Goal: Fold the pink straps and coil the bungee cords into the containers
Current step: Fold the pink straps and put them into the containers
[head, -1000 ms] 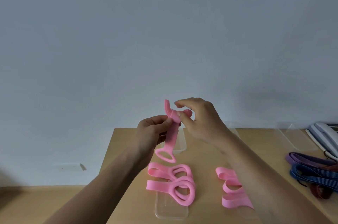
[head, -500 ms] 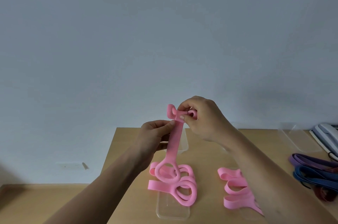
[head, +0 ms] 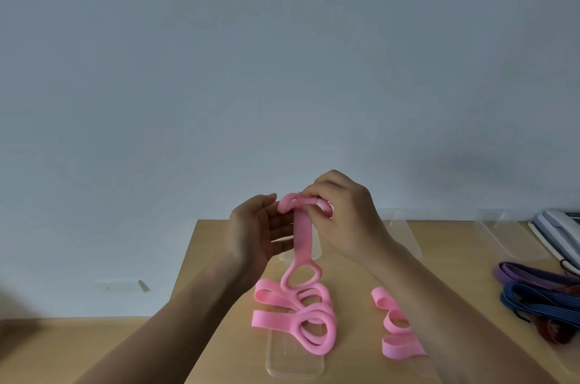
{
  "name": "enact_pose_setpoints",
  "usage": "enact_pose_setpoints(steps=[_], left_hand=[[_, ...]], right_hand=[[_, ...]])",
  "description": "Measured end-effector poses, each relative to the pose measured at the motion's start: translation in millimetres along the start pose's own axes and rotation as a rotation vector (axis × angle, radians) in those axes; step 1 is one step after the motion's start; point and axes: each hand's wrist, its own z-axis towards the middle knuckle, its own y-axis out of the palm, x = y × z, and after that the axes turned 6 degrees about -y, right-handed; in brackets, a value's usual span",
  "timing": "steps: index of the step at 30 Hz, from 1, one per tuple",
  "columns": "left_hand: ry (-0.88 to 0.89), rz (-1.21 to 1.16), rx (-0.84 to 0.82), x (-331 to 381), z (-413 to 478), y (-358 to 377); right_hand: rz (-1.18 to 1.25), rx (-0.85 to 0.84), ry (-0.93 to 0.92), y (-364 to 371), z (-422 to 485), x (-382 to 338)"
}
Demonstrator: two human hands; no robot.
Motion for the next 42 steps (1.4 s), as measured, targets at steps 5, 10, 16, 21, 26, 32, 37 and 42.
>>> enact_pose_setpoints(steps=[5,10,16,21,26,32,37,42], left_hand=[[0.096,0.168,-0.04,-1.9,0.8,-1.8],[0.134,0.282,-0.073,0.2,4.5,-7.5],[0.173,0.349,-0.023,1.8,4.9,-8.2],[0.214,0.391,-0.029,2.4,4.1,-8.1],[0.172,0.25,0.005,-2.5,9.6,-12.8],[0.095,0.218,-0.007,-7.4,12.1,-13.0],[0.077,0.263,-0.014,-12.5,17.7,-11.9],[0.023,0.149,-0.027,-13.9,19.7,-16.5]], right_hand=[[0.011,0.038,-0.028,6.7,-7.4,-1.9],[0.08,0.04,-0.032,6.5,-9.6,-4.9],[0.242,0.066,0.242,4.1,-0.4,-3.7],[0.18,-0.251,0.303,0.2,7.2,2.6],[0.175,-0.233,0.288,2.0,7.2,0.3],[0.206,-0.092,0.255,1.3,6.5,3.7],[0.129,-0.037,0.189,3.6,3.8,5.4],[0.085,0.035,0.14,6.1,-0.8,7.8]])
